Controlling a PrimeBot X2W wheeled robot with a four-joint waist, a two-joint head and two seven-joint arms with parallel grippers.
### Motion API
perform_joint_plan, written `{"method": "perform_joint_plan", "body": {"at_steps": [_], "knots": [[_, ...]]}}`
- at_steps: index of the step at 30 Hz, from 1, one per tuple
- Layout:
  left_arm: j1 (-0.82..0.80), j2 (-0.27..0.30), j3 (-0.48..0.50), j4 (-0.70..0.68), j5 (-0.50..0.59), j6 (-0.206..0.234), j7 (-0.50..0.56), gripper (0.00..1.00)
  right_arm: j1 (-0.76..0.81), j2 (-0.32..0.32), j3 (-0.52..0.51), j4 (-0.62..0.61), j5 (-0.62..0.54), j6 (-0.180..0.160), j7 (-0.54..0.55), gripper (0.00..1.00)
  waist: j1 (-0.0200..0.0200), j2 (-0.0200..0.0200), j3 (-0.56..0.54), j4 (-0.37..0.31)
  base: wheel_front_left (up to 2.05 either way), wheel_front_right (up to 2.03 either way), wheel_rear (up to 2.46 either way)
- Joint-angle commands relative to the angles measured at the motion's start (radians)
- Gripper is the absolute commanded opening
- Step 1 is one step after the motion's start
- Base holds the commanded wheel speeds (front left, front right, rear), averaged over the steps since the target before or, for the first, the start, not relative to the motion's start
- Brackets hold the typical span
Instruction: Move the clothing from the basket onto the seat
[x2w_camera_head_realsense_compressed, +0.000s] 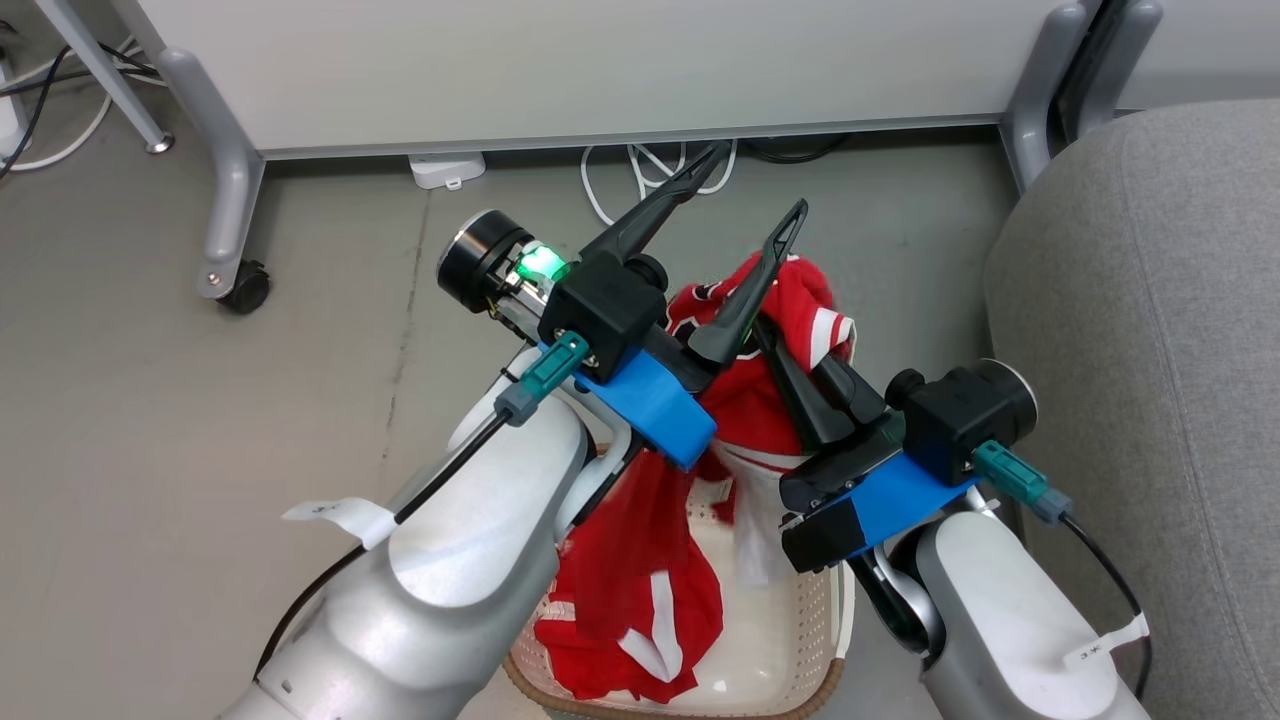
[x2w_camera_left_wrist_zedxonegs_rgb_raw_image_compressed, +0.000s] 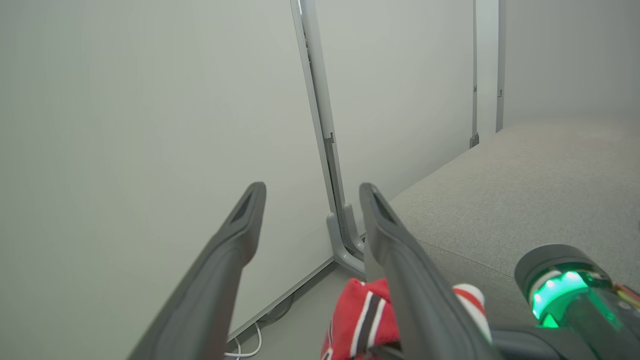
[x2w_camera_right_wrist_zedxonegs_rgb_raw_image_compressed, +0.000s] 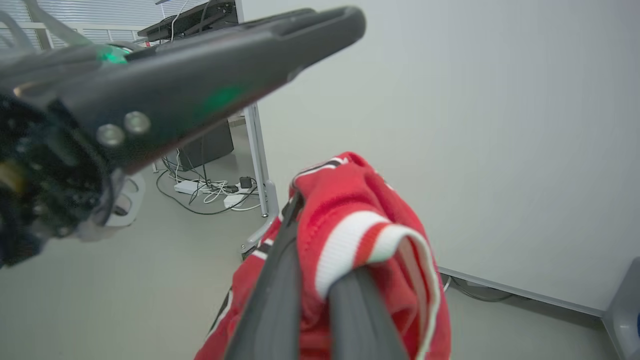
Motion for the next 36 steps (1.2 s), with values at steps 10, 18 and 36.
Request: {"method": "perform_joint_plan", "body": {"at_steps": [10,18,36], "knots": [[0.013,0.000,0.020,-0.006,0.023,-0.001,-0.004,1.00,-0.009,-0.004,-0.002,-0.015,-0.002,0.000,-0.004,0.00,0.0000,-0.0001,0.008,-0.020,0.00,0.00,0.00],[0.013,0.006,0.018,-0.007,0.037,-0.001,-0.004,1.00,0.000,-0.004,-0.033,-0.033,-0.027,0.000,-0.004,0.00,0.0000,-0.0001,0.027,-0.063,0.00,0.00,0.00],[-0.008,0.025,-0.030,0.014,0.033,-0.001,-0.004,1.00,0.041,-0.003,-0.160,-0.090,-0.073,0.000,-0.004,0.00,0.0000,-0.0001,0.079,-0.223,0.00,0.00,0.00]]}}
